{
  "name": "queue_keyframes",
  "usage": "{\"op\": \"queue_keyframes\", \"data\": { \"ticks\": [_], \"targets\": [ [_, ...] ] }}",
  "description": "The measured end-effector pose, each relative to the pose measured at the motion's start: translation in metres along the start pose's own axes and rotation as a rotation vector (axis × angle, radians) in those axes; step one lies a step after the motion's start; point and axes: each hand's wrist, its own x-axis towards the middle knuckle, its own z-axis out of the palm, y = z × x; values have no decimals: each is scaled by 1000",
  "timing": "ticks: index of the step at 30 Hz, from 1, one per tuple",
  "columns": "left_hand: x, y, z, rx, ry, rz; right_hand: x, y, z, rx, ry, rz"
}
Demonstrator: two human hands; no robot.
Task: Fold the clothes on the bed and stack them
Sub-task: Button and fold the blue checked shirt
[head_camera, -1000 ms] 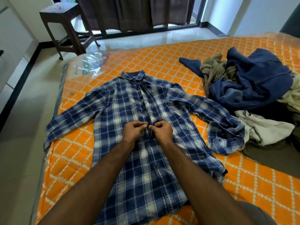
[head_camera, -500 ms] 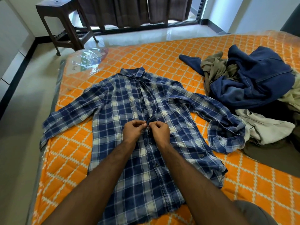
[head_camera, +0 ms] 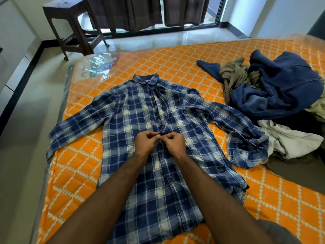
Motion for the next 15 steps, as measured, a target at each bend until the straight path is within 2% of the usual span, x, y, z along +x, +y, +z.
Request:
{"op": "queue_keyframes", "data": {
  "ticks": [4,10,15],
  "targets": [
    [3,0,5,148,62,26,3,1,0,-5,-6,28],
    [1,1,4,185,70,5,5,1,-3,70,-42,77],
    [-2,0,-4,316,-64,87,3,-3,-26,140,-124,71]
  ]
}}
